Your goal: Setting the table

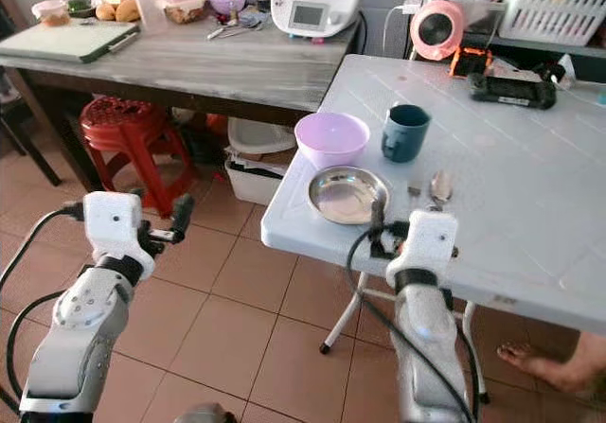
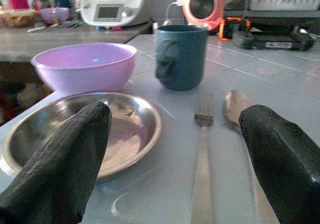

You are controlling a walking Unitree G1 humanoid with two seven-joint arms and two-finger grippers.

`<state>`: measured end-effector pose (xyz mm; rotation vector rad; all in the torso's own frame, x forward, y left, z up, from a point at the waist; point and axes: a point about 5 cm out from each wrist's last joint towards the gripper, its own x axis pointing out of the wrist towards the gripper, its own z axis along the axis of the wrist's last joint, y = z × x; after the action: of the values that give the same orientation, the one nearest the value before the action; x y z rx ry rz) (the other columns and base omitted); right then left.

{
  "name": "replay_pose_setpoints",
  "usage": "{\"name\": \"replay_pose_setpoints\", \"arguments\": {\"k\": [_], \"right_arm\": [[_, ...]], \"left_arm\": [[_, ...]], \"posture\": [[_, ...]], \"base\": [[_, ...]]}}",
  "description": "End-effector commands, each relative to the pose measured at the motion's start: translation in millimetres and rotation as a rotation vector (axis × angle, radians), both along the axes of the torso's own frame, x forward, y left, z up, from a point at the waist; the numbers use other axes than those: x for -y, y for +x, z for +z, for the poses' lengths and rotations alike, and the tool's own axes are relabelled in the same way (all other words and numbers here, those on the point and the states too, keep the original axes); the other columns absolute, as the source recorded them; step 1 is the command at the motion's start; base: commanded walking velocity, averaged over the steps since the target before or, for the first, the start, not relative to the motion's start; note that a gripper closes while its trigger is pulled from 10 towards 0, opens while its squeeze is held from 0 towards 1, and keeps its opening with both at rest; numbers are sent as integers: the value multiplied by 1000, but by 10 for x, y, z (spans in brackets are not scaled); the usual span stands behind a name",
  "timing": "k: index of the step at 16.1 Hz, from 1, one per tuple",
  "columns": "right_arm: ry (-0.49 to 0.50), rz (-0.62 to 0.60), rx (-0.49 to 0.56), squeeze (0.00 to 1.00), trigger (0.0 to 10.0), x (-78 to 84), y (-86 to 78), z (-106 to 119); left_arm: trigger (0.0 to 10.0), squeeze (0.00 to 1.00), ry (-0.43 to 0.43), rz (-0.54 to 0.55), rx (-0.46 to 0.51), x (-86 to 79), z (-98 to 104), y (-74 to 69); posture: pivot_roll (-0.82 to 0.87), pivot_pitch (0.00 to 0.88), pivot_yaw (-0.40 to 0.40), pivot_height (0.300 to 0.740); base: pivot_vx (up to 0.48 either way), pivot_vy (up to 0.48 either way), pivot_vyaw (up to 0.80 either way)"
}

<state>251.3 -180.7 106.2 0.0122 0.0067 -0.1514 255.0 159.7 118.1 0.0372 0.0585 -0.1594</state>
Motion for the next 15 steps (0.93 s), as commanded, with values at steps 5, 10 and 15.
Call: {"name": "replay_pose_setpoints", "arguments": {"k": [5,10,15], "right_arm": [[78,-31,-2,0,10000,64,167,128],[147,-3,-97,0,10000,26,295,79],[163,94,-120,0,10000,-57,359,96]], "left_arm": [[10000,0,61,-64,-18,-48,-4,60],[10000,0,74,-154,-53,68,-78,56],[10000,0,85,-152,-68,3,-89,8]], "posture": [[12,39,76,740],[-2,66,106,740],[26,88,98,740]], "base": [[0,0,0],[0,0,0],[0,0,0]]}}
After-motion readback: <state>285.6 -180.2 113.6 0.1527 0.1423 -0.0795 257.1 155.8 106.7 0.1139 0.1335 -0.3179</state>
